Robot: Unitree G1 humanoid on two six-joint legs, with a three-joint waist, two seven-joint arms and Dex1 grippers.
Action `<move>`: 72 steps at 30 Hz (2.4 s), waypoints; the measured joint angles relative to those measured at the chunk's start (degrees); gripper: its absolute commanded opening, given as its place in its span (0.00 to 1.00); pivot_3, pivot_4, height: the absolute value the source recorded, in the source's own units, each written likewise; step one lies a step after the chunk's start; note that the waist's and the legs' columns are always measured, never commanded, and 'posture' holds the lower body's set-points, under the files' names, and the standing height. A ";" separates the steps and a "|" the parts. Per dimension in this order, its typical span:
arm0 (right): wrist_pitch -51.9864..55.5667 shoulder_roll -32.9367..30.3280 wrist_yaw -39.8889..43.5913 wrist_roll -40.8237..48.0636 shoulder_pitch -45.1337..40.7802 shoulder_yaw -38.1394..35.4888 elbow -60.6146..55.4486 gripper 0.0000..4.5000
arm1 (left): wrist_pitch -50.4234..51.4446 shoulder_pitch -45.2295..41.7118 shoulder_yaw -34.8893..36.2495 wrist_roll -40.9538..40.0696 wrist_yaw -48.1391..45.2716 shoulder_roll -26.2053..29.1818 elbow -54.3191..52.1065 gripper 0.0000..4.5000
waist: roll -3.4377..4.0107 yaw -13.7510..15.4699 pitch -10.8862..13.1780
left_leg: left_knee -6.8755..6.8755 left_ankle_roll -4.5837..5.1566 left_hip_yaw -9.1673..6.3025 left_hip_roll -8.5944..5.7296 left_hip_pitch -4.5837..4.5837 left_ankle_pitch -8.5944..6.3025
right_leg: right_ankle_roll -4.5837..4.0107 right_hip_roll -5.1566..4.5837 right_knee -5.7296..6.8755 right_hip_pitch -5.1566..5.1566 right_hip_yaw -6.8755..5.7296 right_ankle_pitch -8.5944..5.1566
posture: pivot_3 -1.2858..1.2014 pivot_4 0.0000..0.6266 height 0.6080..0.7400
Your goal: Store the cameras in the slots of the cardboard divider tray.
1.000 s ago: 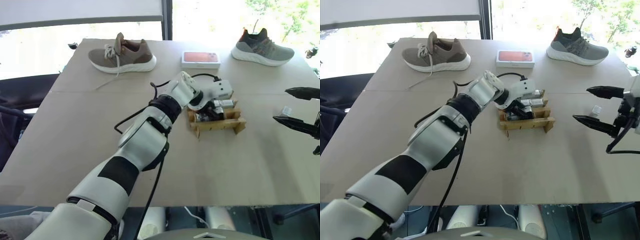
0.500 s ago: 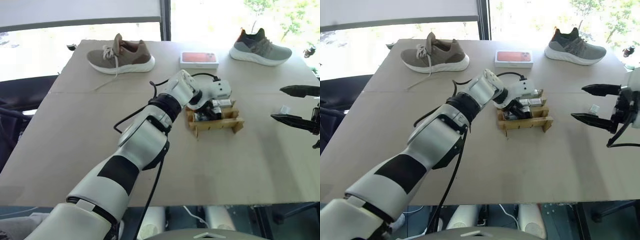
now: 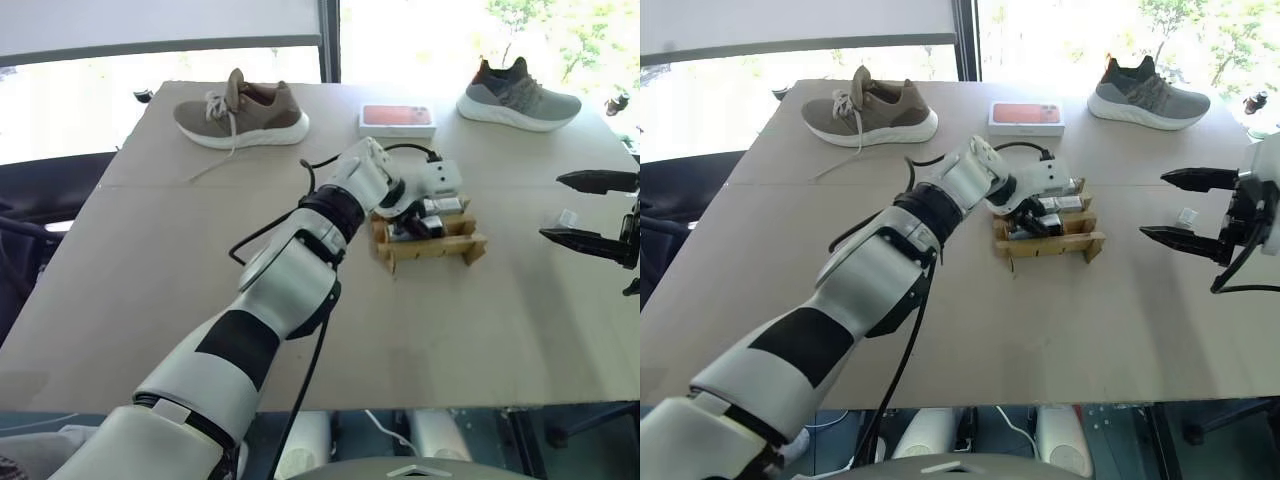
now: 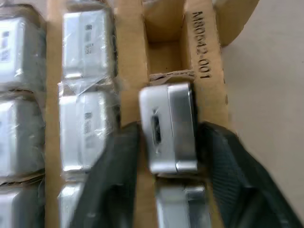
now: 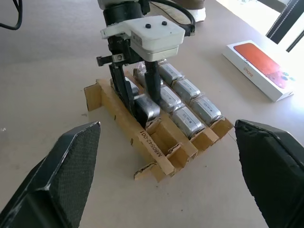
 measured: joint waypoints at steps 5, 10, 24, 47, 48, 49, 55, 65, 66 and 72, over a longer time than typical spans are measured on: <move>0.80 0.02 -1.44 0.05 2.47 -0.18 -2.05 1.00 | 6.80 -0.17 2.92 -2.02 -3.20 2.77 -6.98 0.97 | 0.00 0.26 0.01 | -0.01 -0.04 -0.03 0.05 -0.17 0.02 | 0.00 -0.01 -0.02 -0.14 -0.04 0.00 | 0.52 0.24 1.00; 1.66 0.66 -5.15 -0.37 5.06 -1.40 -4.39 1.00 | 14.42 0.30 8.23 -6.30 -3.18 7.08 -19.49 0.97 | 0.03 0.46 -0.01 | -0.06 -0.29 0.01 0.15 -0.29 0.16 | 0.04 -0.05 -0.07 -0.25 -0.02 -0.02 | 0.52 0.24 1.00; 44.19 18.22 -58.90 -21.61 -6.39 4.57 -9.73 1.00 | 17.34 47.76 31.73 -34.76 0.65 21.95 -77.34 0.99 | 0.24 0.69 -0.15 | -0.06 -0.95 -0.06 0.14 0.15 0.60 | -0.16 -0.04 0.26 -0.01 0.30 0.07 | 0.52 0.24 1.00; 33.35 27.31 -67.86 -25.99 -30.15 2.99 35.19 1.00 | 12.97 56.74 33.66 -49.47 3.87 32.35 -85.34 0.99 | 0.18 -1.17 -0.17 | -0.29 -0.78 -0.01 0.20 0.05 0.49 | -0.13 0.03 0.09 -0.13 0.33 0.07 | 0.52 0.24 1.00; 32.64 27.26 -67.80 -26.05 -30.67 3.18 36.59 0.94 | 12.49 57.01 34.12 -50.17 3.49 33.24 -85.57 1.00 | 0.18 -1.25 -0.17 | -0.31 -0.78 -0.01 0.22 0.05 0.49 | -0.14 0.04 0.08 -0.13 0.33 0.07 | 0.52 0.24 1.00; 32.36 27.21 -67.80 -26.08 -30.88 3.23 37.34 0.88 | 12.29 57.23 34.26 -50.40 3.35 33.68 -85.65 1.00 | 0.18 -1.25 -0.17 | -0.32 -0.79 0.00 0.22 0.05 0.49 | -0.14 0.04 0.06 -0.13 0.33 0.07 | 0.52 0.24 1.00; 30.21 27.22 -67.61 -26.18 -33.09 3.94 42.40 0.27 | 9.80 60.04 35.05 -51.22 1.56 37.02 -85.38 1.00 | 0.19 -1.15 -0.17 | -0.32 -0.78 0.00 0.22 0.03 0.49 | -0.14 0.03 0.03 -0.13 0.32 0.07 | 0.52 0.24 1.00; 30.32 25.56 -64.93 -26.24 -34.18 6.72 44.17 0.19 | 6.51 60.93 35.24 -51.23 1.56 37.64 -84.42 1.00 | 0.20 -1.11 -0.16 | -0.36 -0.77 -0.01 0.23 0.00 0.48 | -0.14 0.03 -0.05 -0.13 0.30 0.07 | 0.52 0.24 1.00; 30.65 24.97 -64.43 -26.36 -33.91 7.33 43.64 0.19 | 6.26 61.09 35.18 -51.23 1.66 37.62 -84.28 1.00 | 0.20 -1.08 -0.16 | -0.36 -0.77 -0.02 0.23 -0.01 0.48 | -0.14 0.03 -0.05 -0.13 0.29 0.07 | 0.52 0.24 1.00; 22.26 22.71 -51.74 -24.93 -24.65 12.74 25.42 0.19 | 5.08 61.29 34.72 -51.19 2.24 37.33 -83.30 1.00 | 0.21 -1.18 -0.15 | -0.38 -0.70 -0.01 0.28 -0.01 0.43 | -0.12 0.07 -0.10 -0.14 0.30 0.07 | 0.52 0.24 1.00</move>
